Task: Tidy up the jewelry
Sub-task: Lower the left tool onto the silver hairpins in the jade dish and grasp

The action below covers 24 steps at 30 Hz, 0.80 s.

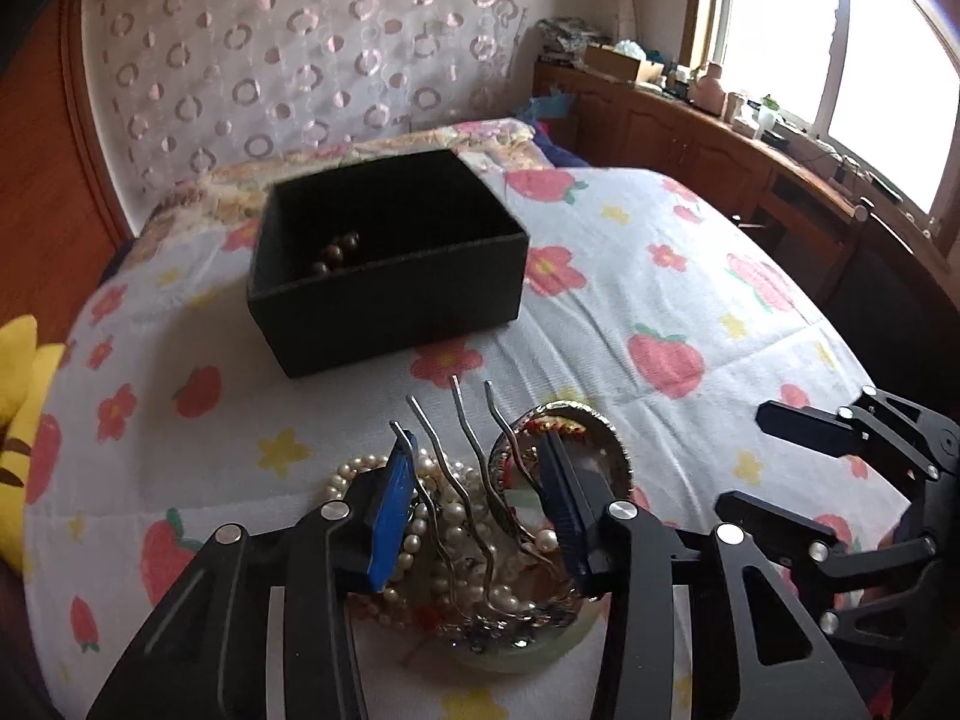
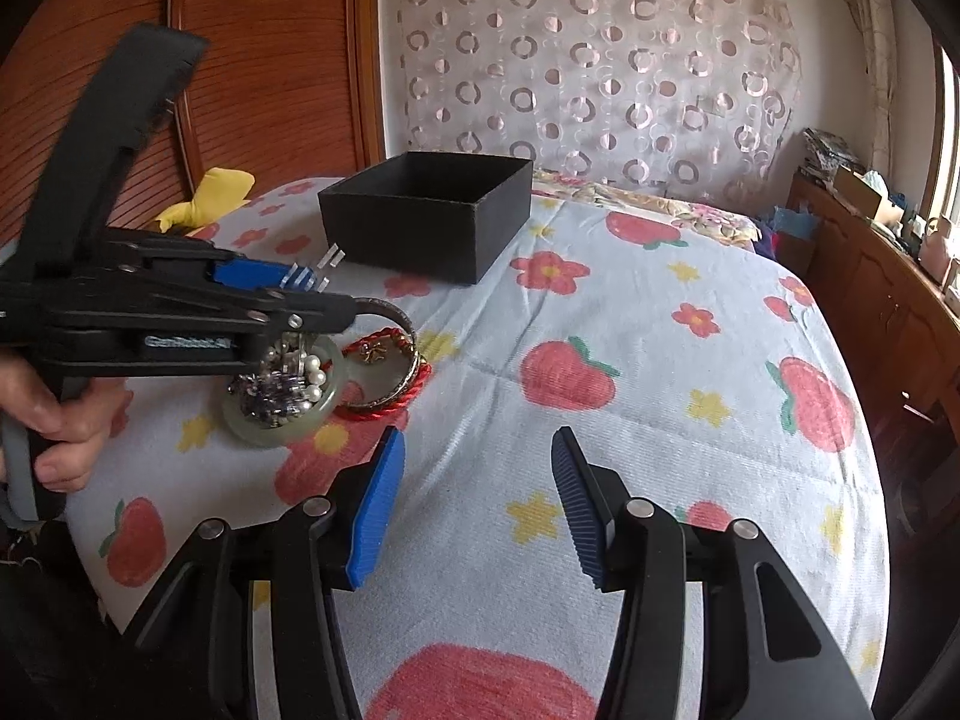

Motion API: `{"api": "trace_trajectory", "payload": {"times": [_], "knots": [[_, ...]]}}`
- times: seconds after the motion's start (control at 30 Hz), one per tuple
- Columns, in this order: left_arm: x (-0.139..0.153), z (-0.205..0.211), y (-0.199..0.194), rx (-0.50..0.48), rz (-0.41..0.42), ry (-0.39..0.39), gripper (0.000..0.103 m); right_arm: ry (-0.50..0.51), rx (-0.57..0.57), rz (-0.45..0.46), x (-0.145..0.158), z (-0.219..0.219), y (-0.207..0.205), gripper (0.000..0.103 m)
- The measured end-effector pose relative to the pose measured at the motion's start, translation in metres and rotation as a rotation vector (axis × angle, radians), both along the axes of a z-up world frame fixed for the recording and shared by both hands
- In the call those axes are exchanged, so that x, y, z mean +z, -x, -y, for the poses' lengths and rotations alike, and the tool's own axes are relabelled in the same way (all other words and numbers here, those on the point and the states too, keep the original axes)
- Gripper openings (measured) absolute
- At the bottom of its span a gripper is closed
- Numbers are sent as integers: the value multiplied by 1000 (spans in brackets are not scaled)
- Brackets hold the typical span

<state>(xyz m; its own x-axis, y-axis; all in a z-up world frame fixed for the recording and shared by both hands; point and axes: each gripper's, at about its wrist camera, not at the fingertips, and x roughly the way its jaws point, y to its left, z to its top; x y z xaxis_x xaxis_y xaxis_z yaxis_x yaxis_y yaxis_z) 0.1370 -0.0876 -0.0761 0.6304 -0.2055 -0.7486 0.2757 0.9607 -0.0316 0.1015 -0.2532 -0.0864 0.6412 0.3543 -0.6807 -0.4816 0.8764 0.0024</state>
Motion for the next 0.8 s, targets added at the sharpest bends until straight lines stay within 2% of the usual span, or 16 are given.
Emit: {"api": "trace_trajectory", "payload": {"times": [0.27,0.8], "knots": [[18,-6,22,-38,54,71,30,13,-2,7,0,-1,0,53],[31,-31,41,-34,101,165,30,34,32,12,3,-10,0,53]]}}
